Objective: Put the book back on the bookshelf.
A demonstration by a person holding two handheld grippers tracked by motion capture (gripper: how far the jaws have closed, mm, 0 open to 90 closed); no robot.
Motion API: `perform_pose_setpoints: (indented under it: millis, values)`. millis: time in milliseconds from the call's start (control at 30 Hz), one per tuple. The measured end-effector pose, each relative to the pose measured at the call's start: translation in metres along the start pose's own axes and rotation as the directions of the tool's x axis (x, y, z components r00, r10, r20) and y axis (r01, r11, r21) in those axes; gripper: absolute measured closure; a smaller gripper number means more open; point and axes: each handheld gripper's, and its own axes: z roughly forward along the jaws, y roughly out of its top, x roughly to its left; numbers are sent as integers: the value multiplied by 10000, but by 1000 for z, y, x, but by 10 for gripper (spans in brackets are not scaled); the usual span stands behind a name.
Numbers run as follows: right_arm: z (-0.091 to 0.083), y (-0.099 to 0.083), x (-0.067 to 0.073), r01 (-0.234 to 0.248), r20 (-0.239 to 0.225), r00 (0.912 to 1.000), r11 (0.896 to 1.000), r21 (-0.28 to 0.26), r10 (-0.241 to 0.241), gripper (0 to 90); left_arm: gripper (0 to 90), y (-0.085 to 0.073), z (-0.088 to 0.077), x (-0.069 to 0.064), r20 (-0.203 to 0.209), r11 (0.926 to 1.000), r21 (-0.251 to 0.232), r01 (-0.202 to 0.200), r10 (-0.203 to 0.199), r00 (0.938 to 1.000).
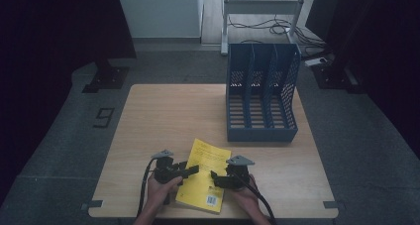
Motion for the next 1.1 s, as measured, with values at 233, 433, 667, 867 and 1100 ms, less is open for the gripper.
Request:
perform_pose_setpoints:
  millis: [233, 433, 667, 867, 1100]
  values:
    - [0, 0, 0, -5, -7, 10000, 10000, -3, 5, 147, 403, 1, 12, -3, -321, 9974, 514, -502, 519, 9981]
    - [0, 0, 0, 0, -19, 10000, 10000, -4, 0, 148, 477, 2, 15, -11, -1302, 9873, 731, -1413, 1500, 9801]
    - [0, 0, 0, -3, -40, 10000, 10000, 0, 3, 147, 585, 1, 14, -12, -1451, 9869, 637, -1483, 1561, 9770]
    - [0, 0, 0, -6, -36, 10000, 10000, -12, 6, 148, 620, 4, 13, -13, -1156, 9888, 570, -1381, 1440, 9828]
    - [0, 0, 0, -8, -33, 10000, 10000, -15, 7, 148, 615, 4, 16, -13, -1265, 9884, 671, -1364, 1440, 9815]
